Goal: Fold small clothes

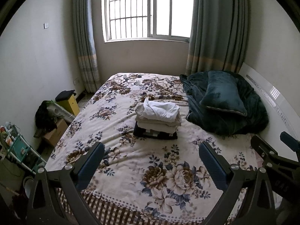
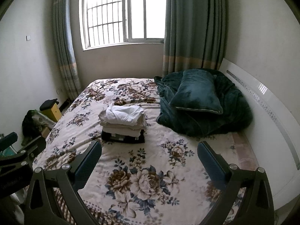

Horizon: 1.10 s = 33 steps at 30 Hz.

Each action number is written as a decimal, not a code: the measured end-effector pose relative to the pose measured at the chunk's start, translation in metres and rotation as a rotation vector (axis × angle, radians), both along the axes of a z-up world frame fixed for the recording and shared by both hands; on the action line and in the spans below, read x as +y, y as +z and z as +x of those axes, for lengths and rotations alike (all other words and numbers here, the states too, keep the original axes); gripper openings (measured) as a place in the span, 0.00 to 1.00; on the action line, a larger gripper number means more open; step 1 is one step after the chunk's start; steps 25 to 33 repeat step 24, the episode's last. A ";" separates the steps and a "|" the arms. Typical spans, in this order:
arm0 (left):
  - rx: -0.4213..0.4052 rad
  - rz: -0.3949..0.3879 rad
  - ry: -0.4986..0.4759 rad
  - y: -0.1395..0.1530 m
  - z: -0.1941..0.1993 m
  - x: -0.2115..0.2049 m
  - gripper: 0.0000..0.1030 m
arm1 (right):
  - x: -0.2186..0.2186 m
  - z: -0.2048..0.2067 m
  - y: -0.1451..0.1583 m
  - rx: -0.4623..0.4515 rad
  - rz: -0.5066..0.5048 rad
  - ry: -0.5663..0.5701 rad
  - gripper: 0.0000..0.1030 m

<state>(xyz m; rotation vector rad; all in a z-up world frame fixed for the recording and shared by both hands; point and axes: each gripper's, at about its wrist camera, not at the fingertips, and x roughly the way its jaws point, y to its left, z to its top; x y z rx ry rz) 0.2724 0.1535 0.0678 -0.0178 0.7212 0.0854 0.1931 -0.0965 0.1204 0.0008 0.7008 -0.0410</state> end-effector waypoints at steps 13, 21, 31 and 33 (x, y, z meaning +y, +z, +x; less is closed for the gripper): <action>-0.004 0.000 0.005 0.000 -0.001 -0.001 1.00 | 0.001 -0.002 -0.001 -0.013 -0.003 0.007 1.00; -0.006 -0.002 0.007 0.002 0.001 -0.001 1.00 | 0.000 -0.002 -0.001 -0.014 -0.004 0.008 1.00; -0.005 0.000 0.010 0.003 0.001 -0.002 1.00 | 0.000 -0.002 -0.002 -0.015 -0.004 0.008 1.00; -0.005 0.000 0.010 0.003 0.001 -0.002 1.00 | 0.000 -0.002 -0.002 -0.015 -0.004 0.008 1.00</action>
